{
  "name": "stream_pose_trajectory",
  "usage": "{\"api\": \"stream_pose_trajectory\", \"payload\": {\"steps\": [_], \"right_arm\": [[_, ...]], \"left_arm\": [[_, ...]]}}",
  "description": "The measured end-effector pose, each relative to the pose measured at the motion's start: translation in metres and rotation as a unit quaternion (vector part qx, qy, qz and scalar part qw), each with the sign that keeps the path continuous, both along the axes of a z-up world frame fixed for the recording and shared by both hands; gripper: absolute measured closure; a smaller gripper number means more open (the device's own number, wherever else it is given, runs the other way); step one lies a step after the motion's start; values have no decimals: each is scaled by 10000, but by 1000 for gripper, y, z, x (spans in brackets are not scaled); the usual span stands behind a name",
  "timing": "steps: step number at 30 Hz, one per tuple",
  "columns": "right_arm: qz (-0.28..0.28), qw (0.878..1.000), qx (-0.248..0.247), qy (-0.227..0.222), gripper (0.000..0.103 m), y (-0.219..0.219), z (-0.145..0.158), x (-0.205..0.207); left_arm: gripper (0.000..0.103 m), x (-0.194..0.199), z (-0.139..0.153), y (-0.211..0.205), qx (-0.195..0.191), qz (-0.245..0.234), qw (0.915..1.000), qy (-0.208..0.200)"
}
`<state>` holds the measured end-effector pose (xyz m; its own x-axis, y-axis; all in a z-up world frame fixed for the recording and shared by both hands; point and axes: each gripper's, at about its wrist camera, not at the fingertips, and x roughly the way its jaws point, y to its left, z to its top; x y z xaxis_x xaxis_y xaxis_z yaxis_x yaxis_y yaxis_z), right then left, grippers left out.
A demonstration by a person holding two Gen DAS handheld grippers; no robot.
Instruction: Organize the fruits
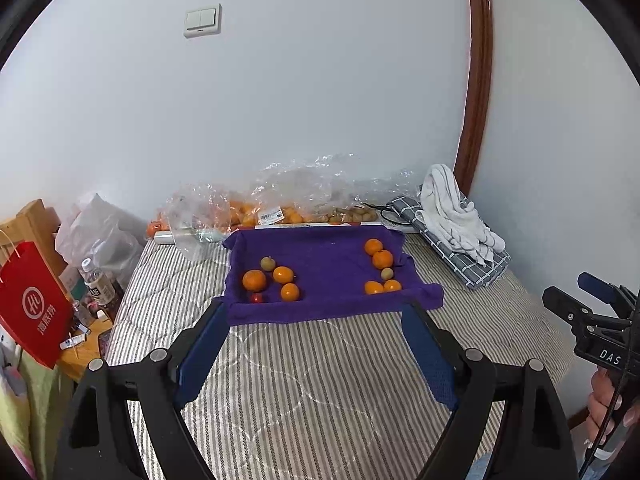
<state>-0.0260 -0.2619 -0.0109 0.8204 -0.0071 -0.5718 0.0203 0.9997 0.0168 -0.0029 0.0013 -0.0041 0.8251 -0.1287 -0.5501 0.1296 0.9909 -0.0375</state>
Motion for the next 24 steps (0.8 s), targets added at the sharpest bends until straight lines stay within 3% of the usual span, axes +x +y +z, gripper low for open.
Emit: {"api": "stream_pose_trajectory", "payload": {"steps": [24], "right_arm": [[154,9998,-146,33,8,10,-8,0]], "left_arm": [[16,2,-3,-5,125,-47,9999,32]]}}
